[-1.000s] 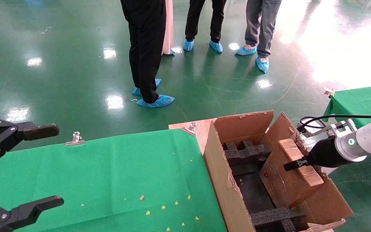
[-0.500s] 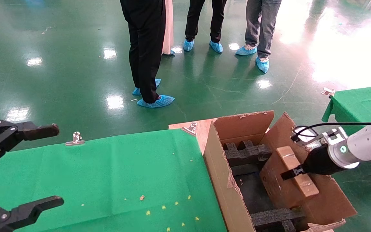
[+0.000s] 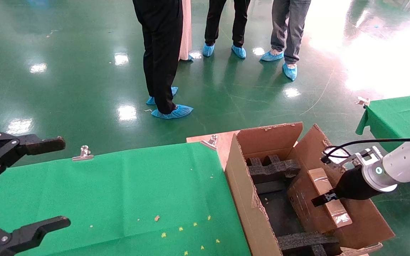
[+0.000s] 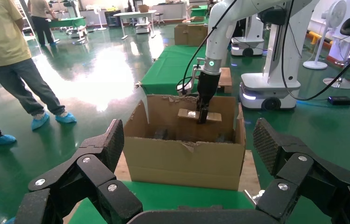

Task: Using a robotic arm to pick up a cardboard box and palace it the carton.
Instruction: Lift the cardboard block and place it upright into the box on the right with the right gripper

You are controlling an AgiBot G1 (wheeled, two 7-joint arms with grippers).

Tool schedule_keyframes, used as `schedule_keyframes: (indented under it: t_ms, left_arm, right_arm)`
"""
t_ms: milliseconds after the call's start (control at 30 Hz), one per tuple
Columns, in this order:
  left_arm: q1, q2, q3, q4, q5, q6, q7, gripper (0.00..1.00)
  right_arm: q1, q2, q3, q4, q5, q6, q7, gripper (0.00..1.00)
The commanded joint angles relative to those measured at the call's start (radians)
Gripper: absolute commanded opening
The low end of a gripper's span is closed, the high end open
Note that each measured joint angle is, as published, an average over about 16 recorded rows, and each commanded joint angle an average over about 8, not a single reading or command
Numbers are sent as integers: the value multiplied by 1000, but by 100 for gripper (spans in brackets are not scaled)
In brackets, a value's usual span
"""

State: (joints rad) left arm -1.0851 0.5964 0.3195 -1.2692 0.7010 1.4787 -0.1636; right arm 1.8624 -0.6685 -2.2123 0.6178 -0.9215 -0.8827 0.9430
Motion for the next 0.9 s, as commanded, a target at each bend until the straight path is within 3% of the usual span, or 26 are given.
schedule_keyframes:
  t_ms: [33,133,167,900]
  left_arm:
    - [0,0,0,0,0,0,0,100]
    - [0,0,0,0,0,0,0,100]
    - [0,0,0,0,0,0,0,100]
    - [0,0,0,0,0,0,0,100]
  right_arm:
    - [-2,-2,1,-5,2,-5,-5,56]
    - [-3,-3,2,-8,4,-8,-7,93]
    - [-4,-4,3,-9,4,-9,-8,100]
    - [2,0,3,-4,4,-11,-8,100]
